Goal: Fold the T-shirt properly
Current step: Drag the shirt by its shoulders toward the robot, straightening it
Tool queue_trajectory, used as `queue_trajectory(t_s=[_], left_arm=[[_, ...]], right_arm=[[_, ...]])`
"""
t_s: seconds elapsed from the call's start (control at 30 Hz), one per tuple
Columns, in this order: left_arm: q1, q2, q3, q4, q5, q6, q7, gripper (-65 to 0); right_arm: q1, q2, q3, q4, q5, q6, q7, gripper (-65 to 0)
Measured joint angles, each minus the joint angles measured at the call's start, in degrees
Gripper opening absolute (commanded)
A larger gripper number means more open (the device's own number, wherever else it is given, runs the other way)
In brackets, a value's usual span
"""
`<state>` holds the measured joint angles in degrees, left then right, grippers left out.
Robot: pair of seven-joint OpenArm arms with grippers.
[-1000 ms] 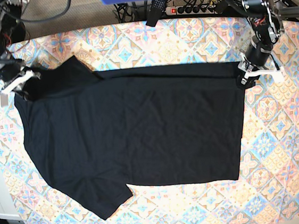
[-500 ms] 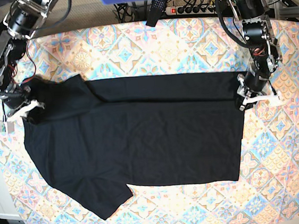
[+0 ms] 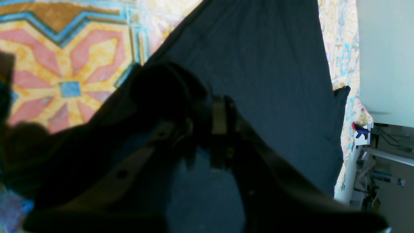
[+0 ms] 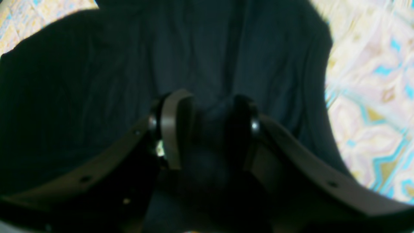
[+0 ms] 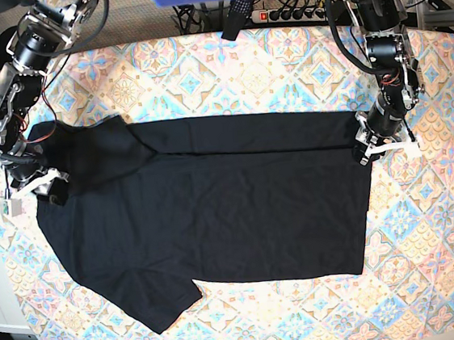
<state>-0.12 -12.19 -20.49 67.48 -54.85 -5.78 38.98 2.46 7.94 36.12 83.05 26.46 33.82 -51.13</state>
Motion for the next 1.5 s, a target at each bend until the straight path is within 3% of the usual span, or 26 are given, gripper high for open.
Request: queue_trajectory(t_s=[0.27,0.47,0.57,0.7,1.1,1.5], left_arm=[[5.14,-0.04,-0.44,4.35,-0.44,0.22,0.02,-50.4],[11.02,-0.22,-0.44,11.72,-7.15,0.39,0.02,-39.9],[13.09,-0.33,-0.44,12.02,-8.41,0.28,0.22,-37.9],[13.31,-0.22,-0.44,9.88,-9.14,0.59,0.24,-37.5],[16.87,-0.33,-0.44,7.21,-18.84,0.13,0.20,-38.0],[12.48,-0.24,-0.52,4.39,-17.84,0.44,0.20,-38.2]], right_arm=[[-10.60,0.00,0.22,10.36,0.28,0.00,-0.22,-41.0],[-17.59,0.00,0.26,14.73,0.63,0.39,0.28,-41.0],[-19.43,0.00,0.28,14.80,0.44,0.15,-0.15,-41.0],[-18.97,-0.02,0.26,14.80,0.55,0.26,0.33,-41.0],[-19.02,-0.15,0.26,14.82,0.55,0.24,-0.11,-41.0],[-19.10,-0.15,0.09,14.82,0.55,0.22,-0.13,-41.0]])
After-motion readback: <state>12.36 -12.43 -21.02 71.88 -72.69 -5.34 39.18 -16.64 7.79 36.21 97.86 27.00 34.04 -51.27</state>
